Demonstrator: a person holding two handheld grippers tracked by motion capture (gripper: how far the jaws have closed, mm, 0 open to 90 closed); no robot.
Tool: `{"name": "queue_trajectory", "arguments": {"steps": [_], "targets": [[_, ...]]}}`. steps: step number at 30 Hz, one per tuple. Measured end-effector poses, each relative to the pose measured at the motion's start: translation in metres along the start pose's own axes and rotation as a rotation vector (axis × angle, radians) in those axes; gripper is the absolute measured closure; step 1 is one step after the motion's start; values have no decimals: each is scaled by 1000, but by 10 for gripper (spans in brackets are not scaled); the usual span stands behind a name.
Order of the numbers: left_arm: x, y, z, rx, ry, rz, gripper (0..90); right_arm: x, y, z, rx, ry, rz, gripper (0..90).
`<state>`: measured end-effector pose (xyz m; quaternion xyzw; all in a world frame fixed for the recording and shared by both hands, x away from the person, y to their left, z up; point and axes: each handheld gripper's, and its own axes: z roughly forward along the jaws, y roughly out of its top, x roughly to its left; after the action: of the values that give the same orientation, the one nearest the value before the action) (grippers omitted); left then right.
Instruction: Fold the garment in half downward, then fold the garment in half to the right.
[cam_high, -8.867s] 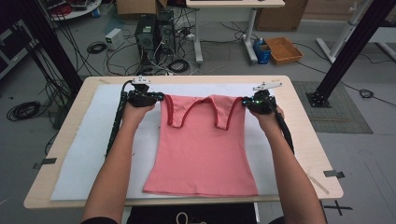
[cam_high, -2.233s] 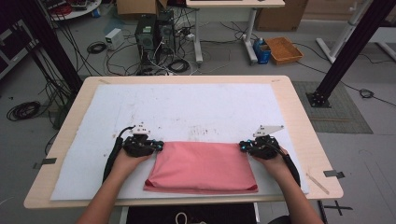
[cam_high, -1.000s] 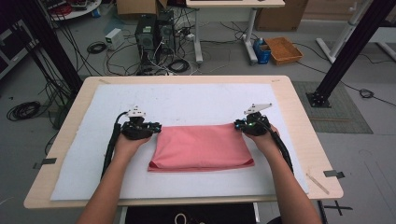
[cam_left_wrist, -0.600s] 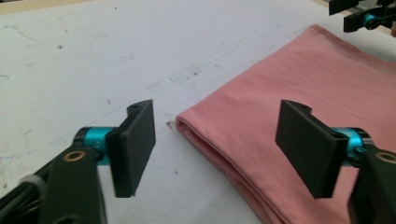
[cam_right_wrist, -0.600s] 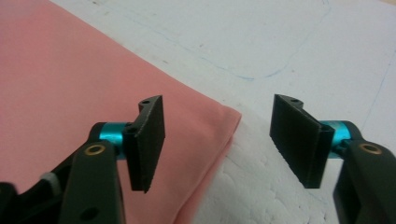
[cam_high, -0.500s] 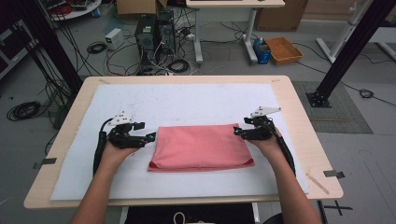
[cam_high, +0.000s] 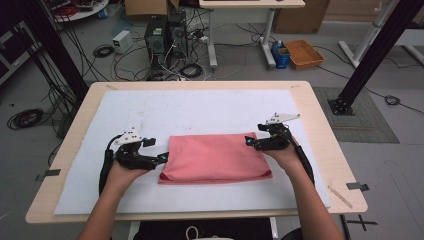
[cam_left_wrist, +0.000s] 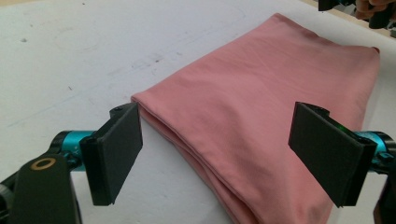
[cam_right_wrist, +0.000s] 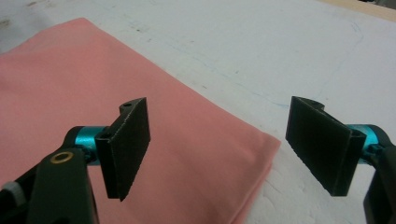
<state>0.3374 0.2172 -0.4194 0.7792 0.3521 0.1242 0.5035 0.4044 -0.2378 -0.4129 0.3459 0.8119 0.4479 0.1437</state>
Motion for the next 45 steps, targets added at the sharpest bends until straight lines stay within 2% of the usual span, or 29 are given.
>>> {"name": "queue_trajectory", "arguments": {"steps": [5,11,13,15,17,22,26,36,38,39,43,45], "targets": [[-1,-6,2,27,-6,-22,176,6,4,1,-2,17,-16,216],[0,-9,0,20,-4,-45,176,9,8,-1,-12,21,-25,216],[1,-9,-1,13,4,-45,176,9,8,-1,-12,23,-17,216],[3,-9,1,27,4,-33,176,9,9,0,-9,28,-9,216],[6,-10,1,29,11,-41,176,8,10,1,-15,28,0,216],[7,-15,-3,32,25,-48,177,6,14,9,0,19,-2,216],[8,-15,-7,23,33,-55,176,11,17,15,8,37,-21,216],[4,-16,-6,52,45,-66,177,14,19,11,-6,40,-20,216],[3,-17,-6,59,45,-69,178,14,19,12,-6,43,-27,216],[-1,-20,-3,85,48,-66,178,15,19,12,-2,46,-24,216],[-9,-27,0,129,43,-66,180,14,25,17,4,55,-35,216],[-13,-30,2,141,35,-82,184,16,29,18,-5,58,-43,216]]}}
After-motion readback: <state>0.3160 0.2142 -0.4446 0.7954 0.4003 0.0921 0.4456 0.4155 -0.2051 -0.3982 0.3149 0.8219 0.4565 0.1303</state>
